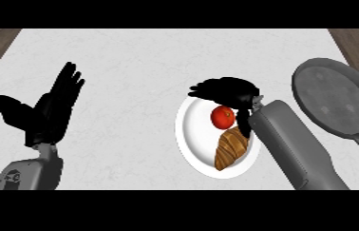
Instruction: Pick the tomato from the plate and place it in the pan
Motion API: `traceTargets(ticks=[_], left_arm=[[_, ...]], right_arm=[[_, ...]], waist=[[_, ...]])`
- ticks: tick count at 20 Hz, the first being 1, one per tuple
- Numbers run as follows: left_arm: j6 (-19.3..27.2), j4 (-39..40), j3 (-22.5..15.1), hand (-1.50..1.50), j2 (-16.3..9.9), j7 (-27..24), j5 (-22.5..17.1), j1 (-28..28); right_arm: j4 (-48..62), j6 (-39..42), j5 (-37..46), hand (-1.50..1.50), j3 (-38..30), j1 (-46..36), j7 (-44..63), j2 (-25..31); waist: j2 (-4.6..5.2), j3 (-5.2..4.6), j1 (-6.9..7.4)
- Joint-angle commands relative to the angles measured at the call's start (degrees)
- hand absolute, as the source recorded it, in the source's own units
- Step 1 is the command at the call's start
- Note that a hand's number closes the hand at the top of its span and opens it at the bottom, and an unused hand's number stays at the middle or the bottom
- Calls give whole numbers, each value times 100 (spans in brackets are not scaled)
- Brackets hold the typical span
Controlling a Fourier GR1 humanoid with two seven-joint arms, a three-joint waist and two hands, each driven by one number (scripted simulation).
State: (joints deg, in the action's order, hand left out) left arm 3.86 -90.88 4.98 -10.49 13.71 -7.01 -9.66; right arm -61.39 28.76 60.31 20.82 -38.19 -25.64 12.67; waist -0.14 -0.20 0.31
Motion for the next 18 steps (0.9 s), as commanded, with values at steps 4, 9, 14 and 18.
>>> traceTargets(ticks=[4,9,14,18], left_arm=[[57,-204,-75,0,118,122,115,26],[-21,-425,-103,0,146,40,118,333],[-180,-162,145,0,-47,125,-33,37],[74,-153,-25,0,183,201,142,-138]], right_arm=[[639,-210,345,-150,-29,-51,-139,-474],[997,-626,388,150,-158,-330,-799,-472],[785,-615,455,150,-154,-49,-767,-687],[1243,-972,406,150,-396,-103,-987,-781]], waist=[[20,20,11],[25,21,46],[20,20,-2],[37,22,26]])
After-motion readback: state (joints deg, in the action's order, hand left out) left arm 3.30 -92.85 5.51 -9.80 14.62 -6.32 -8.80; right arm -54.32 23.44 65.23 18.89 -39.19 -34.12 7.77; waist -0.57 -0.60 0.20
